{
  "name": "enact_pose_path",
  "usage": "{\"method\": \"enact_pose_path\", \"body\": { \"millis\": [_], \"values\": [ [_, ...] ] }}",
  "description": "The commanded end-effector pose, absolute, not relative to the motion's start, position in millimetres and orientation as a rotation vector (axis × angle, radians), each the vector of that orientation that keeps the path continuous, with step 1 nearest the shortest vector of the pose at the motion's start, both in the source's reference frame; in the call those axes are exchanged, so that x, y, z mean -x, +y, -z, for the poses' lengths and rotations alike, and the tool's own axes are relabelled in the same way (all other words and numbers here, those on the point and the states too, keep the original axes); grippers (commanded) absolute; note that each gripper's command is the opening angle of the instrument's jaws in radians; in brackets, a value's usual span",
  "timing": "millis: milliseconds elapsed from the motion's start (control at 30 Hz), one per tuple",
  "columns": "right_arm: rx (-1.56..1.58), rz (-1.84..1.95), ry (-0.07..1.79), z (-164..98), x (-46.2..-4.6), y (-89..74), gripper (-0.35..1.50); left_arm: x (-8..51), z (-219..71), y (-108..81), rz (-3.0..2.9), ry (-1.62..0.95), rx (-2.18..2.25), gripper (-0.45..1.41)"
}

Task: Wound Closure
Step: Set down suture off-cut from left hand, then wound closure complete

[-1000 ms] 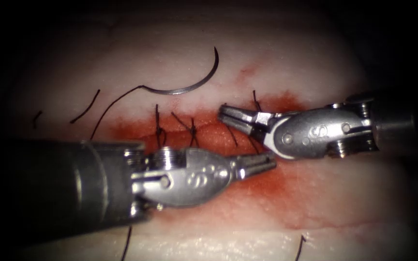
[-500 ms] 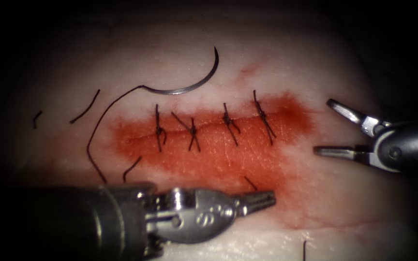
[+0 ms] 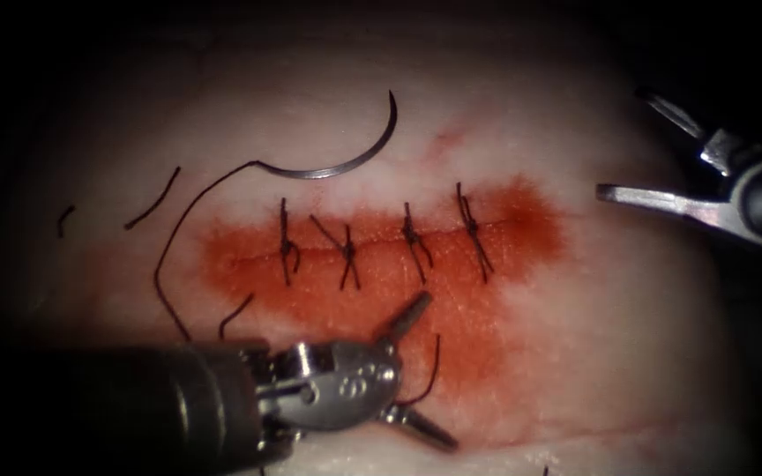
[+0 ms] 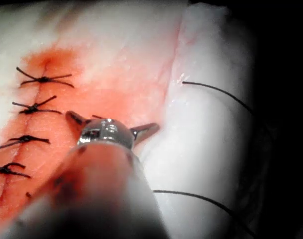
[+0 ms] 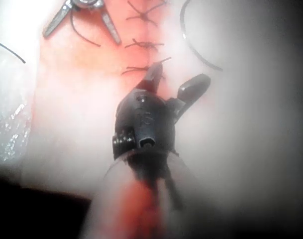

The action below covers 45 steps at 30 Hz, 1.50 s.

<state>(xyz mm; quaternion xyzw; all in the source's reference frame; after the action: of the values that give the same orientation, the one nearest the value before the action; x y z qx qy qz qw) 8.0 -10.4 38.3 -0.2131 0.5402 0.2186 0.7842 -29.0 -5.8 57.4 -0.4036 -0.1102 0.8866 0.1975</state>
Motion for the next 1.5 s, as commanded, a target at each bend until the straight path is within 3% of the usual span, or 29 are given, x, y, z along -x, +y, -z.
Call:
{"method": "enact_pose_path", "body": {
  "millis": [33, 333, 467, 700, 900, 1500],
  "values": [
    [0.456, -0.469, 1.169, -38.6, -8.8, -10.8, 1.18, 29.3, -57.1, -5.7, -2.470, -0.311, 1.139, 1.15],
    [0.404, -0.436, 1.135, -39.2, -8.6, -10.9, 1.33, 24.1, -49.3, -2.5, -2.418, -0.269, 1.211, 1.16],
    [0.354, -0.399, 1.101, -39.2, -8.7, -11.5, 1.35, 20.7, -47.5, 0.2, -2.385, -0.186, 1.344, 1.00],
    [0.239, -0.348, 1.068, -40.0, -10.6, -12.9, 1.33, 13.9, -45.6, 3.4, -2.302, -0.261, 1.474, 0.94],
    [0.202, -0.324, 1.050, -39.9, -11.3, -13.7, 1.33, 12.7, -46.4, 4.3, -2.258, -0.320, 1.583, 0.73],
    [0.184, -0.325, 1.058, -39.9, -10.1, -13.6, 1.21, 12.1, -48.7, 5.3, -2.188, -0.311, 1.607, 0.71]
  ]
}}
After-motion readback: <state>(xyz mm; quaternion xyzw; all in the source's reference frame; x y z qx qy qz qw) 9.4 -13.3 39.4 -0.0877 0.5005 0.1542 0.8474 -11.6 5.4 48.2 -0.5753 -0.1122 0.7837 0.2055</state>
